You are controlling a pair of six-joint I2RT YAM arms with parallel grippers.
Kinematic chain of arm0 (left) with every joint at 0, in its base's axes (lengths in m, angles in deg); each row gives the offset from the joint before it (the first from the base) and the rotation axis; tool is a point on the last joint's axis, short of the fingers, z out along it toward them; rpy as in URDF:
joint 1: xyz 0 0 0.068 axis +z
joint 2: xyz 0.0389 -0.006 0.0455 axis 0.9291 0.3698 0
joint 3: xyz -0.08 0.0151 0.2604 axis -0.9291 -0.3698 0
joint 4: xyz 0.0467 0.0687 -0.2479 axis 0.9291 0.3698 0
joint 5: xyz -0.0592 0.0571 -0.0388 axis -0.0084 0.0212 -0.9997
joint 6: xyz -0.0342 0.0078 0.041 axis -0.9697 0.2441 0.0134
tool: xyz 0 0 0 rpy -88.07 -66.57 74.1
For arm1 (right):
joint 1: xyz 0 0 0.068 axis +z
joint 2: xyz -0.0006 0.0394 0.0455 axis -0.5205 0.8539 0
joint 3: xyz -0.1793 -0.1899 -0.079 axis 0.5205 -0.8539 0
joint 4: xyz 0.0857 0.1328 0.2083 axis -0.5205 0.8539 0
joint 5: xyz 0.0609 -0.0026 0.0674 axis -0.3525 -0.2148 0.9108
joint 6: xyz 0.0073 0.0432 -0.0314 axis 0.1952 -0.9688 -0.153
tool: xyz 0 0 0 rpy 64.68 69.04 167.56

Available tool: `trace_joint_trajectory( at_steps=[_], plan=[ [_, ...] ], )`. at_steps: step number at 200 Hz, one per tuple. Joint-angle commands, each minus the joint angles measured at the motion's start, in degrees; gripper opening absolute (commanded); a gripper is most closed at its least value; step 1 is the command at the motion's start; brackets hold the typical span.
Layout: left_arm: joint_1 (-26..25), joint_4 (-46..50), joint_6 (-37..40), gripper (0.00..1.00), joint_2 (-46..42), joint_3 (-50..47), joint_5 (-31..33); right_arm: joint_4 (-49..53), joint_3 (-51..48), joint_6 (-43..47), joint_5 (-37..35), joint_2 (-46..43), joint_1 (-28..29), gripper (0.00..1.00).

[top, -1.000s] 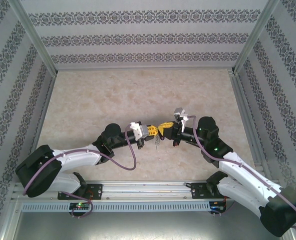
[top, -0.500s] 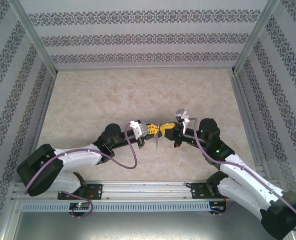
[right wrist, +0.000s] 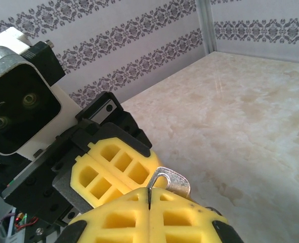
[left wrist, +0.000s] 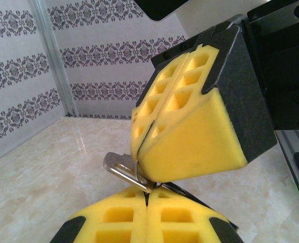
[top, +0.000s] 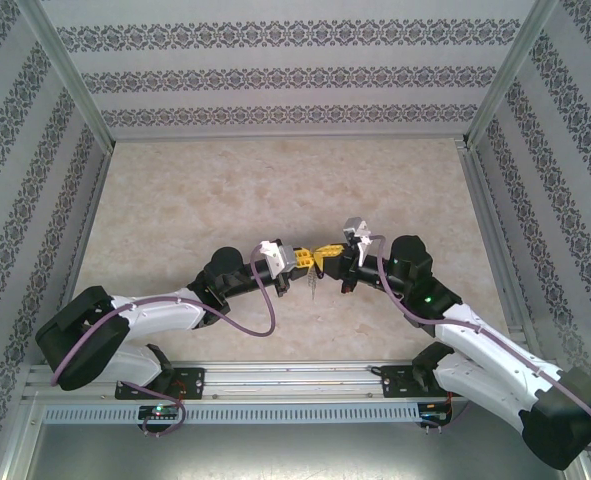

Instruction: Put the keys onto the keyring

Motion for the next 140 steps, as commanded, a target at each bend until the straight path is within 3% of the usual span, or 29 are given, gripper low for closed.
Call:
trace_joint_trajectory(
  at_steps=[1, 46, 101, 140],
  plan=[
    [-1.07, -8.6, -1.06, 0.0, -2.01, 0.5, -2.46, 2.69, -1.03, 1.77, -5.45, -0.85, 0.17, 0.0],
    [-1.07, -9.56, -1.71, 0.0, -2.56, 0.57, -2.99, 2.16, -3.9, -0.58, -6.73, -3.18, -3.62, 0.0],
    [-1.07, -9.61, -1.39, 0.0, -2.35, 0.69, -2.69, 2.42, -3.41, -0.98, -5.43, -3.09, -3.85, 0.0],
    [-1.07, -9.04, -0.99, 0.0, -2.8, 0.16, -2.17, 8.75, -0.97, -1.0, -8.01, 1.04, -5.17, 0.0]
  ],
)
